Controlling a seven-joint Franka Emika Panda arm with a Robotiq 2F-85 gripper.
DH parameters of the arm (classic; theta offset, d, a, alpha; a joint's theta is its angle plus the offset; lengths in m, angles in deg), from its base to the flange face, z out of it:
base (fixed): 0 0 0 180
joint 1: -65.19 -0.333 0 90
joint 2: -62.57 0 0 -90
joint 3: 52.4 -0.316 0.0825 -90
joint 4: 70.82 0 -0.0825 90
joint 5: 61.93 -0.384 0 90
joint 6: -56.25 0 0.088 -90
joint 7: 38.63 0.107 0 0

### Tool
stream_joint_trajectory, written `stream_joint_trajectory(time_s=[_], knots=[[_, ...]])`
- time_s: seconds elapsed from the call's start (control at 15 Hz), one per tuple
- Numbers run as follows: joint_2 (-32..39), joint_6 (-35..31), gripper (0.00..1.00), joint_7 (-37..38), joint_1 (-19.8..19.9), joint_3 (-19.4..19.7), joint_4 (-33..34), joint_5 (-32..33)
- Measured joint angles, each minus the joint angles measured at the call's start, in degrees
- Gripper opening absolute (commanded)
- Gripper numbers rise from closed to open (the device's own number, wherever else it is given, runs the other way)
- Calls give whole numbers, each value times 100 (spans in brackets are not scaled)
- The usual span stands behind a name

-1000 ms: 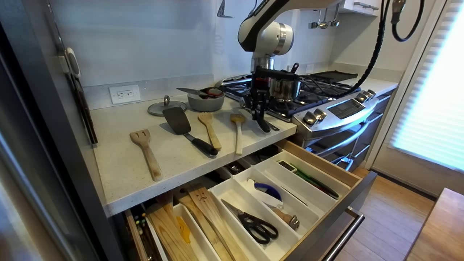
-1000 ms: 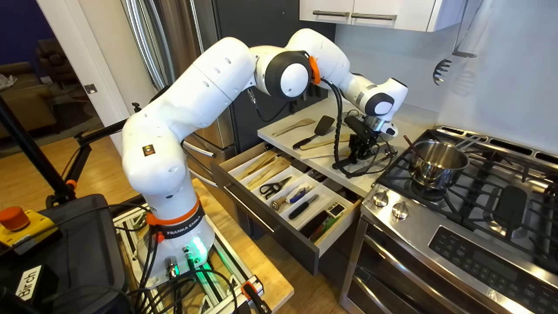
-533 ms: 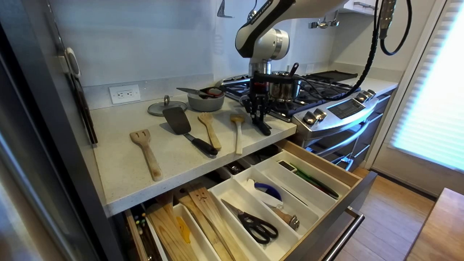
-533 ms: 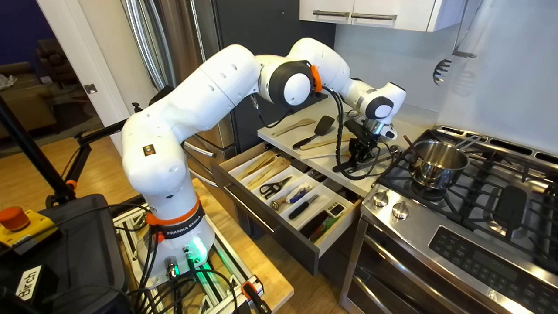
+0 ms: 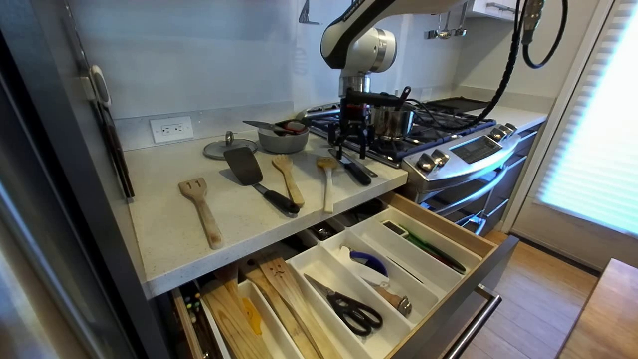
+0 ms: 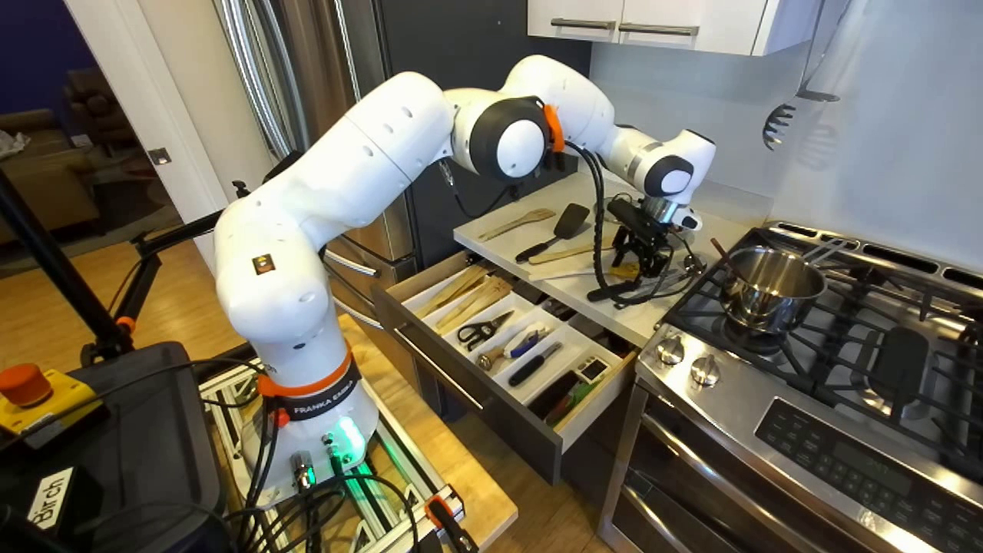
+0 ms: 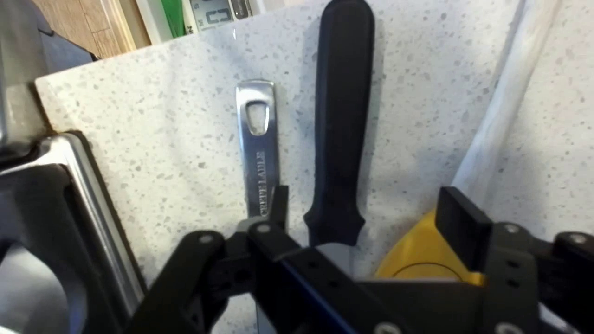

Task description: Put the knife on the table

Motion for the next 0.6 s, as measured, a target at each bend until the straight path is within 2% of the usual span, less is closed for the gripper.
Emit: stream_joint_trajectory(time_s=[0.4, 0.6], knots=[[-1310, -60, 100, -1427, -9, -19, -1368, 602], [-1910, -389, 100, -2193, -9, -88, -2153, 893]])
